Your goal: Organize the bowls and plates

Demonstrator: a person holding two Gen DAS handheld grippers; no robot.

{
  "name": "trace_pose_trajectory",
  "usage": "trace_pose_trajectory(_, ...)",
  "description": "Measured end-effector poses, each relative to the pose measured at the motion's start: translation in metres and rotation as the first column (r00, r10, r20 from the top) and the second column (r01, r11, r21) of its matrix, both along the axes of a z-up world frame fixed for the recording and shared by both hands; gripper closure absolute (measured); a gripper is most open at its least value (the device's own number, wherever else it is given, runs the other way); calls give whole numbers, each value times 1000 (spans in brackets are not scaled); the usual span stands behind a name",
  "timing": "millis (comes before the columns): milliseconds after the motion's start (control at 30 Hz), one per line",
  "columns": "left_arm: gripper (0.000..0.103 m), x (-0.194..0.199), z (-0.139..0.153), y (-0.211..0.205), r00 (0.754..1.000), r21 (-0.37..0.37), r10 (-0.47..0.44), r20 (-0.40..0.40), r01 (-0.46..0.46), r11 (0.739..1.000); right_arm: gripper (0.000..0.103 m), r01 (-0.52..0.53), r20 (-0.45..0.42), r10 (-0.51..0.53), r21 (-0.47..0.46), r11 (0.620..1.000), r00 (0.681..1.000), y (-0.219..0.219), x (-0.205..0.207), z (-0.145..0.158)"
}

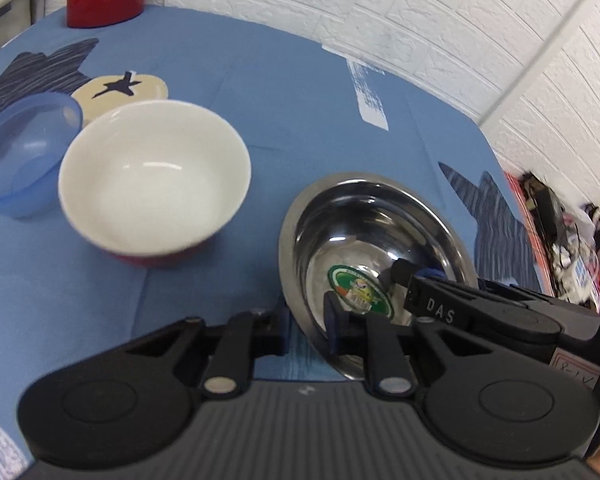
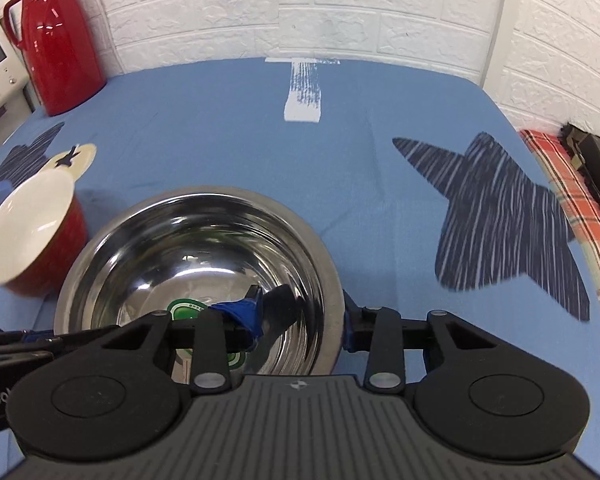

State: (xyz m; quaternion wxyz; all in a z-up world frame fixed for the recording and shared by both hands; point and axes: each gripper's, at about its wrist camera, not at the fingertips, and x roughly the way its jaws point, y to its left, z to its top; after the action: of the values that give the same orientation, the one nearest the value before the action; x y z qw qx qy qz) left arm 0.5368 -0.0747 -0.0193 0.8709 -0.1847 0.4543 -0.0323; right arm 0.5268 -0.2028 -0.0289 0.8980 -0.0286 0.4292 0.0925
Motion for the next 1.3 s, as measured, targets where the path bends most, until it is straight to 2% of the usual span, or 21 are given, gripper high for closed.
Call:
trace_pose_trajectory(233,89,-79,16,8,992,-9,-129,-10,129,992,76,-55,26,55,-7,998,998,-5,-93,8)
trace_pose_trajectory(367,89,-141,21,22,973,-8,-229,-20,229,973,76,-86,34,85,23,996,996,-5,-163,13)
trace_pose_trajectory(500,89,-203,27,38,953,33,-302,-1,302,953,74,-117,72,115,31,993,991,5,-224,17)
trace_pose_trajectory(667,88,-253,20,58,938,33,-347,-16,348,937,72,-132,67,130,23,991,989,20,-267,13)
trace_pose_trajectory(800,89,-264,12,63,936,29,-351,-21,352,936,71,-114,46,113,24,993,993,26,-275,6)
trace_pose_trajectory(1033,89,-261,4,61,932,-2,-360,-41,361,933,70,-85,19,85,9,996,996,23,-286,-1)
trace_pose_trajectory(1300,88,-269,-3,65,920,20,-391,-34,392,920,70,-116,6,116,11,993,993,26,-302,-9)
